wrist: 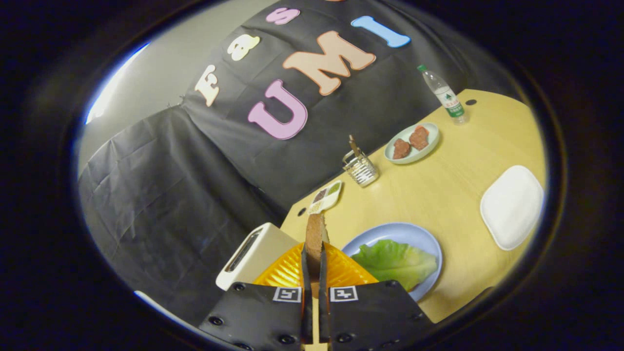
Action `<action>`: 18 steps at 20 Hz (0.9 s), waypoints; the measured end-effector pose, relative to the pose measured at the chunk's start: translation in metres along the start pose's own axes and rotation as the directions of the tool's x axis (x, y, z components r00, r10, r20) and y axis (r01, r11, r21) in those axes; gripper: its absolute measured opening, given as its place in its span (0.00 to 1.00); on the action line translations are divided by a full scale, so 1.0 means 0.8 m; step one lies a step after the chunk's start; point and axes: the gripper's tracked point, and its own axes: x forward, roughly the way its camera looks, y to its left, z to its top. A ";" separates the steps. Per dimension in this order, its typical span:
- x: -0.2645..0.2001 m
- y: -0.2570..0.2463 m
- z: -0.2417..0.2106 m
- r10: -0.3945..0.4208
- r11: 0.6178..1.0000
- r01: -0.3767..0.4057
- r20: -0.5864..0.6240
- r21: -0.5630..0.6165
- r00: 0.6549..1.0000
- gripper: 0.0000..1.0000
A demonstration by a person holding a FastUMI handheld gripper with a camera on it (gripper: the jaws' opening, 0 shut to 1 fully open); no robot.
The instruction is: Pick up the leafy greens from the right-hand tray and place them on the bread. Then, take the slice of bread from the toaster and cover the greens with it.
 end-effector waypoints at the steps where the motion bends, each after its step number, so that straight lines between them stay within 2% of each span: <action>1: 0.005 -0.010 -0.004 -0.021 1.000 0.021 -0.006 -0.005 1.000 0.08; 5: 0.009 -0.035 -0.011 -0.067 0.998 0.067 -0.025 0.003 0.997 0.08; 11: 0.013 -0.078 -0.024 -0.189 0.980 0.185 -0.046 -0.077 0.981 0.08; 15: 0.017 -0.102 -0.032 -0.280 0.940 0.263 -0.049 -0.217 0.959 0.10; 18: 0.017 -0.111 -0.034 -0.334 0.887 0.304 -0.029 -0.349 0.942 0.13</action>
